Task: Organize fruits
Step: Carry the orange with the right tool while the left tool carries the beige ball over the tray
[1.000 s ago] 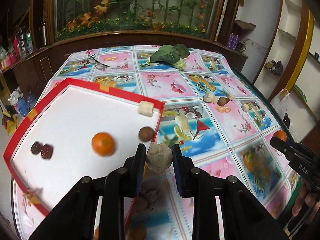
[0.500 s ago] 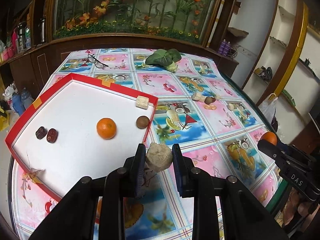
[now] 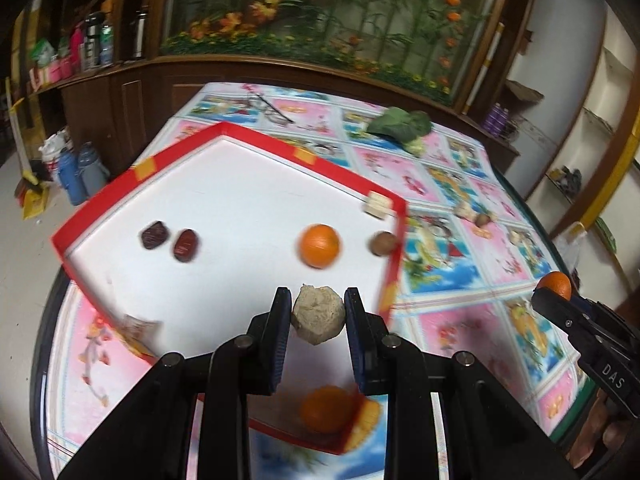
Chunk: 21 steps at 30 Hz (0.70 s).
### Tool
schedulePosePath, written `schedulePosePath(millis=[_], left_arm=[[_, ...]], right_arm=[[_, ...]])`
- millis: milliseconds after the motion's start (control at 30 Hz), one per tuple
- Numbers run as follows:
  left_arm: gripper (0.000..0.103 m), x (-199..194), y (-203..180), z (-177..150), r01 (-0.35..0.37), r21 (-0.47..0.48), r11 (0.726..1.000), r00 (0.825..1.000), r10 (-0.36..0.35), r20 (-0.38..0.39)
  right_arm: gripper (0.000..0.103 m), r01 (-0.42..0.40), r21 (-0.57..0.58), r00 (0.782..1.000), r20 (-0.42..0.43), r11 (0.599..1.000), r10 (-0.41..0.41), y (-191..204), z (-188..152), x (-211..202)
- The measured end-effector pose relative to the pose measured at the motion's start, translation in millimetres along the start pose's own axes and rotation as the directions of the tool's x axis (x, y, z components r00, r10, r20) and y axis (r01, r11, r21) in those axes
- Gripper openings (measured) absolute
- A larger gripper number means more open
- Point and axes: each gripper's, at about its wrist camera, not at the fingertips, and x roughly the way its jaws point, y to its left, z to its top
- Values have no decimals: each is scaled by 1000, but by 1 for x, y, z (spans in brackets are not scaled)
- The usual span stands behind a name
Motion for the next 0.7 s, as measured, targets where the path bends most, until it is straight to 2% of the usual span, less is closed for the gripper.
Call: schedulePosePath(millis=[433,700], left_arm=[[26,16,28,17,-82,-40,996,997,82,-8],[26,21,41,28,-114,-53,992,993,114,-6]], right_arm=[[34,-107,-84,994,-29,991,104,56,29,49],[34,-129,-110,991,-44,986,124,74,53,82]])
